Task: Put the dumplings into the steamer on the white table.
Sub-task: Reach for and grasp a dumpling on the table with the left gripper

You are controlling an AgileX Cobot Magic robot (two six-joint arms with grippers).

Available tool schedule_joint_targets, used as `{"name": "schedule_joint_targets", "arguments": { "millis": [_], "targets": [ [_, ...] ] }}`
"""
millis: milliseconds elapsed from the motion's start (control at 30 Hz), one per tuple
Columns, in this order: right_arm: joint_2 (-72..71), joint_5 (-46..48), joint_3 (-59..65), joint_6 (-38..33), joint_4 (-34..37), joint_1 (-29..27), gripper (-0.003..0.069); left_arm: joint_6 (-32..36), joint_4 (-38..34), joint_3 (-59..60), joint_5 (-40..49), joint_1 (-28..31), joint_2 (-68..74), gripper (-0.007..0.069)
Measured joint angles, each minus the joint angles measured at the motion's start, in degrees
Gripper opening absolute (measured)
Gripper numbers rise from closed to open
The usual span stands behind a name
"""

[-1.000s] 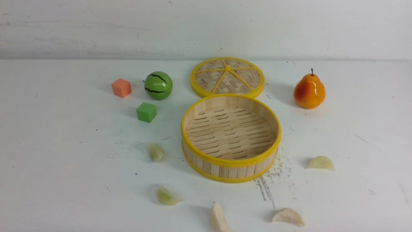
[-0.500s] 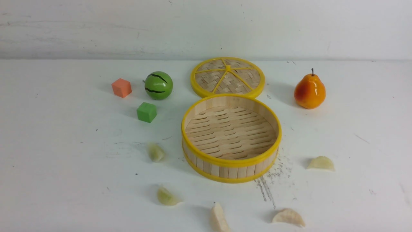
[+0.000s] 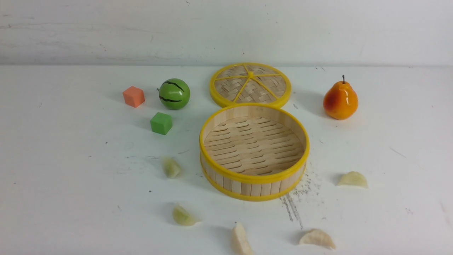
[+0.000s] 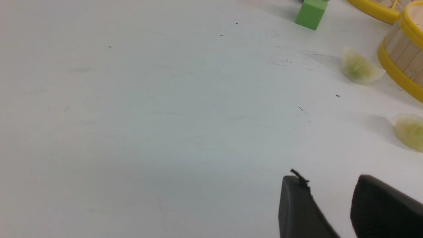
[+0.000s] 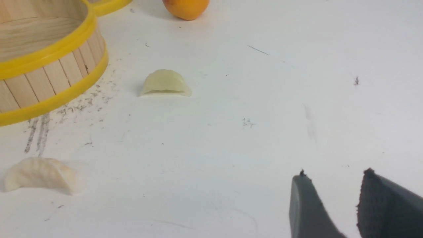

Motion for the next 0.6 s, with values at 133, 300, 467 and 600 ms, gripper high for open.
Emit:
{"name": "schedule_joint_targets", "arguments": {
  "millis": [133, 300, 467, 600],
  "targets": [
    [0.0, 0.0, 0.0, 0.0, 0.05, 0.0, 0.024, 0.0, 0.0, 0.0, 0.0, 0.0, 0.0, 0.0238],
    [0.0, -0.15, 0.0, 0.0, 0.05, 0.0, 0.024, 0.0, 0.0, 0.0, 0.0, 0.0, 0.0, 0.0238],
    [0.0, -0.97, 0.07, 0.41, 1.38, 0.0, 0.024, -7.11, -10.64, 0.0, -3.76, 0.0, 0.0, 0.0238],
    [0.0, -3.35, 0.44, 7.92, 12.76, 0.0, 0.024, -24.43, -38.03, 0.0, -7.49, 0.0, 0.0, 0.0238]
  ]
}}
